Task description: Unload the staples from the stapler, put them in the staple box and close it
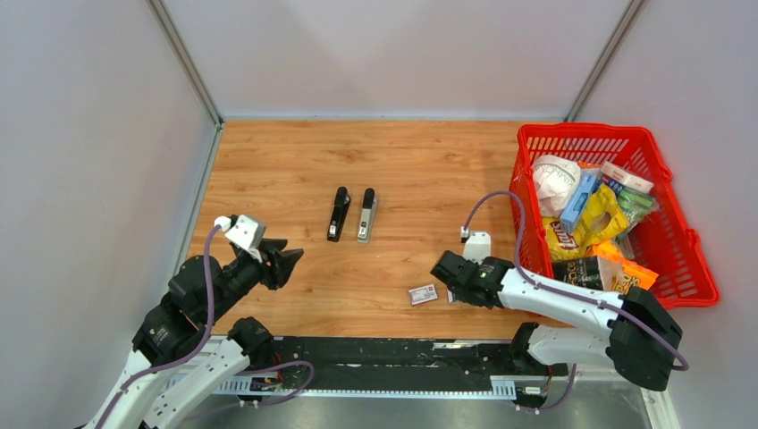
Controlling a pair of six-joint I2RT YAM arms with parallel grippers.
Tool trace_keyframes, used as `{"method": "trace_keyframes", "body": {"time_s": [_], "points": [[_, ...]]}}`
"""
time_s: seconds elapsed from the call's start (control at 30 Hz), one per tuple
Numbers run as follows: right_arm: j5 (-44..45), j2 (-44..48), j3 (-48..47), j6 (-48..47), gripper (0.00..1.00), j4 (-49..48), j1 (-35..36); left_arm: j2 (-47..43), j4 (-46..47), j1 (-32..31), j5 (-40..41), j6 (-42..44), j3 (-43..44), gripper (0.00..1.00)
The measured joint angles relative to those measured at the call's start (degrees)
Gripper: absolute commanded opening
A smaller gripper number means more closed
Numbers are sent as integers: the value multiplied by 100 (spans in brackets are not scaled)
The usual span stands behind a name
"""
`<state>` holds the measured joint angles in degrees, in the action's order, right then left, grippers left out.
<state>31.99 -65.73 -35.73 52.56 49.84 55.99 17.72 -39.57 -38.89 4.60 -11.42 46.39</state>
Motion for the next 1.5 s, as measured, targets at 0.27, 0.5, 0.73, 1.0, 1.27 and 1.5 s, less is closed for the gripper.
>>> {"method": "trace_keyframes", "body": {"time_s": [0.27, 0.5, 0.73, 1.0, 1.27, 1.5], "points": [[90, 26, -2, 219, 34, 291, -341, 315, -2, 0, -170, -26, 0, 52], [223, 177, 0, 426, 30, 385, -461, 713, -4, 0, -289, -120, 0, 51], [232, -24, 15, 470, 29, 271, -507, 1012, -2, 0, -352, -407, 0, 50], [63, -214, 59, 435, 37, -109, -507, 1027, 138, 0, -566, -695, -181, 50], [-63, -258, 85, 352, 37, -304, -507, 1027, 212, 0, -629, -782, -323, 50], [-76, -264, 129, 352, 34, -299, -507, 1027, 219, 0, -632, -782, -323, 50]]}}
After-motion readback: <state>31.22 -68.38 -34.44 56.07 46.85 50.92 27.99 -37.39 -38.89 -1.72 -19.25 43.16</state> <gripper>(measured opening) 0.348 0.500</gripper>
